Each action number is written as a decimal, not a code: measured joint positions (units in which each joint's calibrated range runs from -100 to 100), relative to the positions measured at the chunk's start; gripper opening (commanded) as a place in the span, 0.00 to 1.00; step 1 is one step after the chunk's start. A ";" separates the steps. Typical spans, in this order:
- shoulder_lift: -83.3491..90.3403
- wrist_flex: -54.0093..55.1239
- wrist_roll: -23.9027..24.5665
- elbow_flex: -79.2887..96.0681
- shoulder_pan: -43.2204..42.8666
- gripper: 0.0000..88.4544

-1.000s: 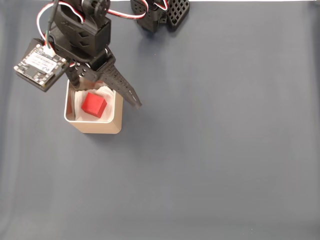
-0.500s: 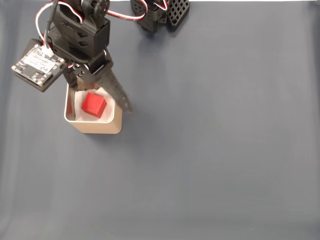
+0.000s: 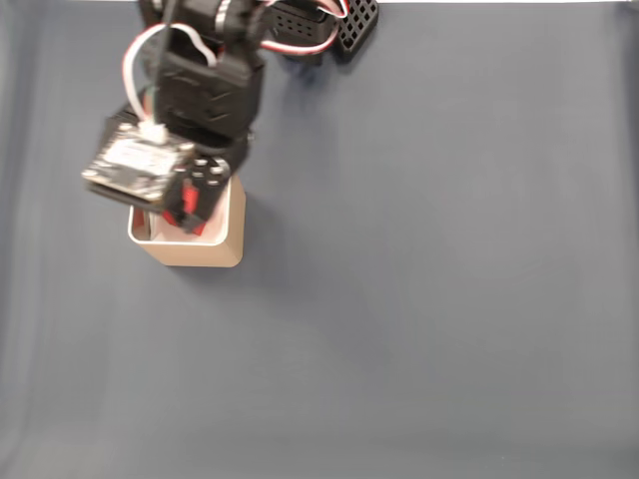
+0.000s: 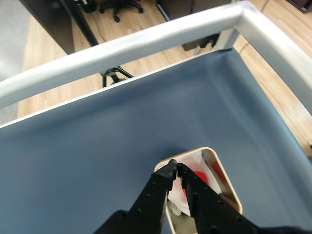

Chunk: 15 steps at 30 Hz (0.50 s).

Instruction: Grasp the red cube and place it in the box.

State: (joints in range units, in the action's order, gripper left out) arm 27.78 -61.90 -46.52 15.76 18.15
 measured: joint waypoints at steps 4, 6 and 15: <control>2.05 0.89 0.00 0.91 -4.81 0.00; 2.85 1.14 0.05 1.91 -7.29 0.00; 10.08 4.63 2.10 15.66 -14.05 0.00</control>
State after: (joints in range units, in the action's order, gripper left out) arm 37.85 -57.27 -44.42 31.42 4.10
